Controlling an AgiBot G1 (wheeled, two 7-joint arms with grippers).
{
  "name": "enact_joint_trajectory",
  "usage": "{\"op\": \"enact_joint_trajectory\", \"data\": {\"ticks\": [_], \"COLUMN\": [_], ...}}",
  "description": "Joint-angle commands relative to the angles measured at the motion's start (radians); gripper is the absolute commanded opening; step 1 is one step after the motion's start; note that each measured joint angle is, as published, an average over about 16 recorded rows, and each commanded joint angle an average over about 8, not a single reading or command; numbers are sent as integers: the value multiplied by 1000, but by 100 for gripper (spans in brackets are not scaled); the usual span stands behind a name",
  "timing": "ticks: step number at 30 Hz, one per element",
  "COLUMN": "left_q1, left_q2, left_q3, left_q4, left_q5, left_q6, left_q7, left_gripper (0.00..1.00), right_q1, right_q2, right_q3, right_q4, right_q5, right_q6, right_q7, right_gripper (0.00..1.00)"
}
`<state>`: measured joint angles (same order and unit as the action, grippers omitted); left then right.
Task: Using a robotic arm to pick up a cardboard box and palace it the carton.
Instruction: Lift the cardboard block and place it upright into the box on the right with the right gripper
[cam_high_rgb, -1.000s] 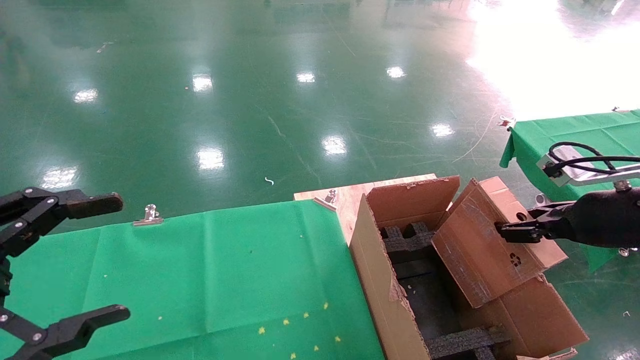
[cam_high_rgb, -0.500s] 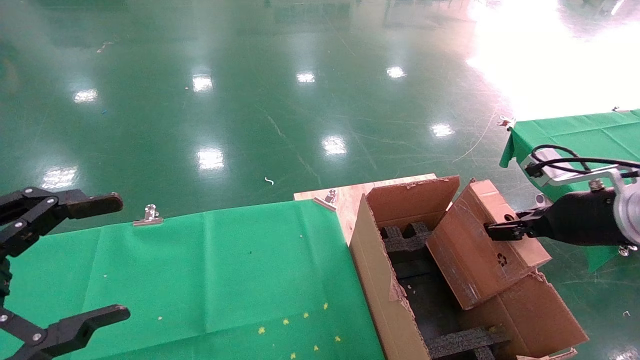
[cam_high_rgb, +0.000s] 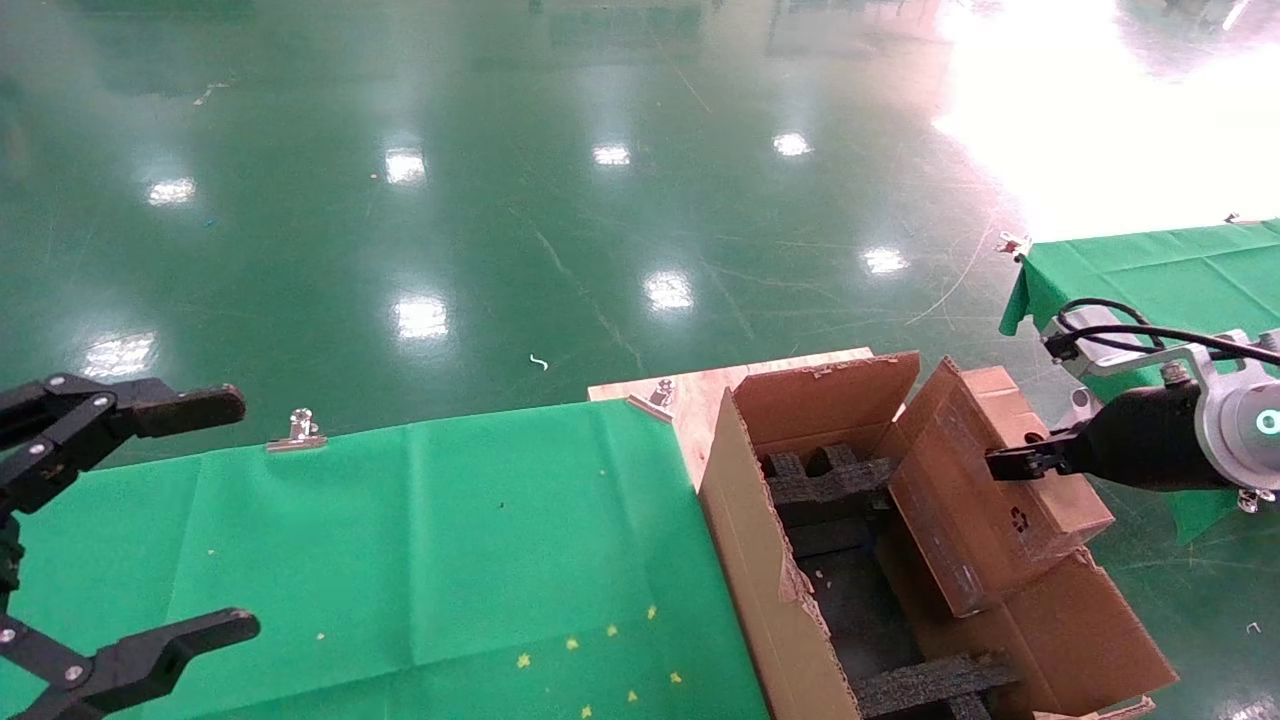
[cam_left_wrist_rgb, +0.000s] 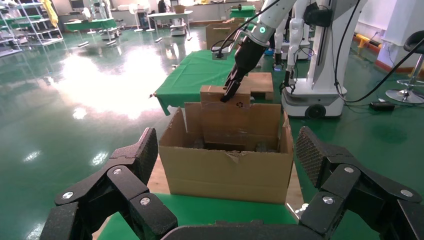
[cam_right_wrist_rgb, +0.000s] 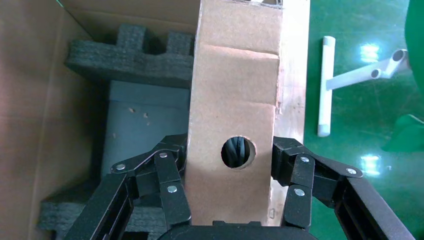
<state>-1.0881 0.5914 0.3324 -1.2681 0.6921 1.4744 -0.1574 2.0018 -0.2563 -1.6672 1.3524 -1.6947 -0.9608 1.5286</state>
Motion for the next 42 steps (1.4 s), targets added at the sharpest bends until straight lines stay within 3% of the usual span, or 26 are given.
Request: {"op": "enact_joint_trajectory", "data": {"ticks": [1, 19, 42], "left_q1": [0, 0, 0], "left_q2": [0, 0, 0], "left_q3": [0, 0, 1], "left_q4": [0, 0, 0], "left_q5": [0, 0, -1], "left_q6": [0, 0, 0], "left_q7": [0, 0, 0], "left_gripper": [100, 100, 100], "right_q1": [-2, -49, -179], "right_q2": [-4, -16, -85], "right_q3": [-3, -32, -93], "right_q4": [1, -1, -34], "right_q5": [-14, -57, -117], "right_q6": [-3, 39, 158], "right_q7": [18, 73, 197], "right_gripper": [0, 0, 0]}}
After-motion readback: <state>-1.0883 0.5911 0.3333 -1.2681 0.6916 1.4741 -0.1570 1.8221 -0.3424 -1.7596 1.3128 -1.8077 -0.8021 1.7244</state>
